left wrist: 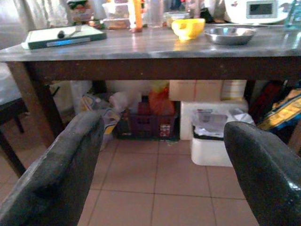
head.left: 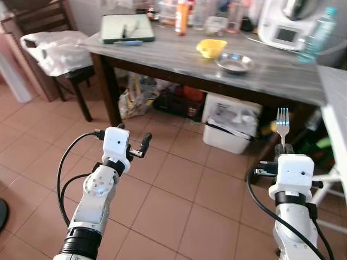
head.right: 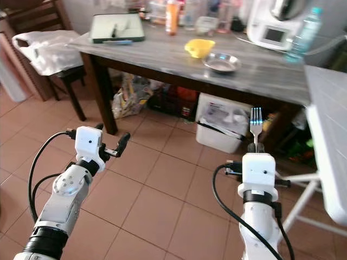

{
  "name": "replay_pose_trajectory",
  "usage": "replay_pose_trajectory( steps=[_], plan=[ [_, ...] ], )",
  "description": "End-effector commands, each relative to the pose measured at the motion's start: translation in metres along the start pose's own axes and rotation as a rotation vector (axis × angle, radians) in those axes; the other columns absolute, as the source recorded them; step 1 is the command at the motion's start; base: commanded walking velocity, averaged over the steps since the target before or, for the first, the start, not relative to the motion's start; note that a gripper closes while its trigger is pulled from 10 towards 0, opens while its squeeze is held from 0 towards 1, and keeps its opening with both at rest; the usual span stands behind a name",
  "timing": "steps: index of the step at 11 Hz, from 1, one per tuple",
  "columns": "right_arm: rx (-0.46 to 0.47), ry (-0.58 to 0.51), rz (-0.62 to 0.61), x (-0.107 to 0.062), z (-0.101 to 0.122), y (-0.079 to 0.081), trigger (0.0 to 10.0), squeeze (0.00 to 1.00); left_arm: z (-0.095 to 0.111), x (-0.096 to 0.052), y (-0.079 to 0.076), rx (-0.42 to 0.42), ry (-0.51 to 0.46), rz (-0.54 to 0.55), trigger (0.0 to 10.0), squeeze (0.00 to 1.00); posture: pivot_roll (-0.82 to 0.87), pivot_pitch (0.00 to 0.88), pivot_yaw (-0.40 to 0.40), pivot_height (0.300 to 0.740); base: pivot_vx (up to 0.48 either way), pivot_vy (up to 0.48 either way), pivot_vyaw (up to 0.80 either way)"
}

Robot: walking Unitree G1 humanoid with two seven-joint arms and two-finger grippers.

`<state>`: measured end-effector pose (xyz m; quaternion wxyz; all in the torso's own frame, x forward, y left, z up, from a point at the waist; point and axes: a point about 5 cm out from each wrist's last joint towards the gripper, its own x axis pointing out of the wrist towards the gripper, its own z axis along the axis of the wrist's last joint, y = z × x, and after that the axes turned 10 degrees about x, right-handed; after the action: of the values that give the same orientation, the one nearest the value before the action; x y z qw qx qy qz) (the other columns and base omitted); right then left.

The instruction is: Setting the table

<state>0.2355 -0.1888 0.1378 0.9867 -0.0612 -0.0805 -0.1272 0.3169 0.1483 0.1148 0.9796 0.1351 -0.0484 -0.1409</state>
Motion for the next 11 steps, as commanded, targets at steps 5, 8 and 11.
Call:
replay_pose_trajectory(
  steps=[5,8,11],
  plan=[
    [-0.007,-0.024,-0.004,0.000,0.007,-0.001,10.0,0.00,0.002,0.005,-0.006,0.003,-0.011,-0.039,10.0,0.00,0.11,0.065,-0.016,0.740,0.480,0.000,-0.50],
    [-0.002,-0.031,-0.013,0.002,0.007,0.000,10.0,0.00,0.004,0.008,-0.008,0.008,-0.015,-0.060,10.0,0.00,0.11,0.062,-0.003,0.740,0.480,0.000,0.00],
    [0.006,-0.042,-0.053,0.000,0.008,0.001,10.0,0.00,0.008,0.015,-0.013,0.022,-0.033,-0.108,10.0,0.00,0.09,0.056,0.037,0.740,0.425,0.000,0.00]
  ],
)
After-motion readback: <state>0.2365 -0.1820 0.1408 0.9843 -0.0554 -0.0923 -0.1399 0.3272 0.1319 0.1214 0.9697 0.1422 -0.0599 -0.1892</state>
